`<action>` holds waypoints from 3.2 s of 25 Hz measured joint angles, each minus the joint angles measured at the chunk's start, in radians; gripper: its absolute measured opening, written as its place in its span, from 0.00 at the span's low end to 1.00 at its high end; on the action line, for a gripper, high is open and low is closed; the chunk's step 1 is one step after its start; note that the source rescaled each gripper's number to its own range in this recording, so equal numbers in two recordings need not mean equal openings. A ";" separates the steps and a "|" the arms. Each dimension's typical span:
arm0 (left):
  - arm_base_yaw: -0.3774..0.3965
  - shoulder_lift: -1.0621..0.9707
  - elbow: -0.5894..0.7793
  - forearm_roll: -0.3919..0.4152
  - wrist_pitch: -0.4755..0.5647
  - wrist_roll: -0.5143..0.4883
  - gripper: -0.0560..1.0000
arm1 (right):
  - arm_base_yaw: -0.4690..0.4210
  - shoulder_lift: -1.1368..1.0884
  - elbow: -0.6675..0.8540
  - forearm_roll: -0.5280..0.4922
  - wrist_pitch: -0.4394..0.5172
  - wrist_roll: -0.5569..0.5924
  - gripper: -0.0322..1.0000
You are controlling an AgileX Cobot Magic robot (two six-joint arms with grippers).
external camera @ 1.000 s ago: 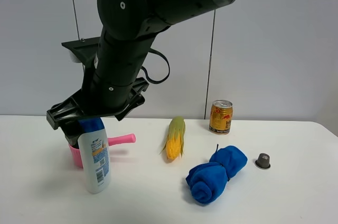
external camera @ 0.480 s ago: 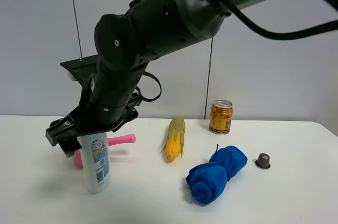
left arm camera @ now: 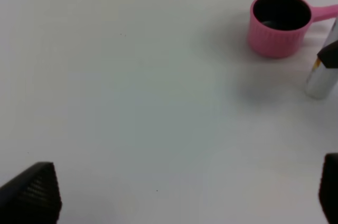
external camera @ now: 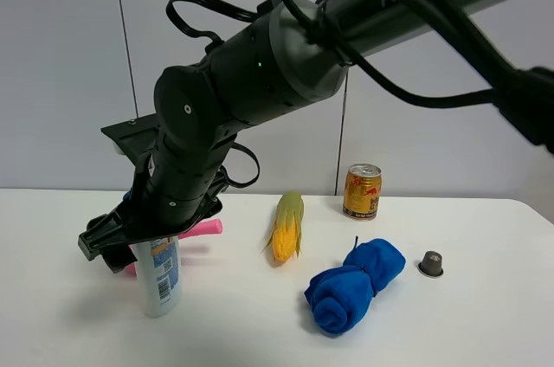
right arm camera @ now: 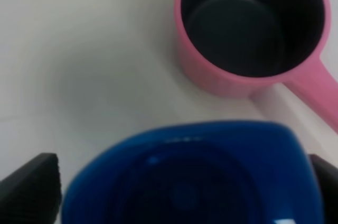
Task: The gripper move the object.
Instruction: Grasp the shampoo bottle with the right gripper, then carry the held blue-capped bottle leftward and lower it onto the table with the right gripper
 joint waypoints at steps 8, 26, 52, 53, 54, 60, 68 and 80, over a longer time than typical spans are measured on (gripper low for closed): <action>0.000 0.000 0.000 0.000 0.000 0.000 1.00 | -0.007 0.000 0.000 -0.006 -0.011 0.001 0.05; 0.000 0.000 0.000 0.000 0.000 0.000 1.00 | -0.007 -0.035 0.007 -0.006 0.031 0.001 0.04; 0.000 0.000 0.000 0.000 0.000 0.000 1.00 | -0.168 -0.227 0.008 -0.098 0.316 0.059 0.03; 0.000 0.000 0.000 0.000 0.000 0.000 1.00 | -0.182 -0.232 0.008 -0.106 0.324 0.059 0.03; 0.000 0.000 0.000 0.000 0.000 0.000 1.00 | -0.194 -0.235 0.008 -0.111 0.332 0.059 0.03; 0.000 0.000 0.000 0.000 0.000 0.000 1.00 | -0.276 -0.236 0.008 -0.120 0.353 0.052 0.03; 0.000 0.000 0.000 0.000 0.000 0.000 1.00 | -0.385 -0.236 0.008 -0.128 0.340 0.051 0.03; 0.000 0.000 0.000 0.000 0.000 0.000 1.00 | -0.464 -0.237 0.208 -0.143 0.031 0.051 0.03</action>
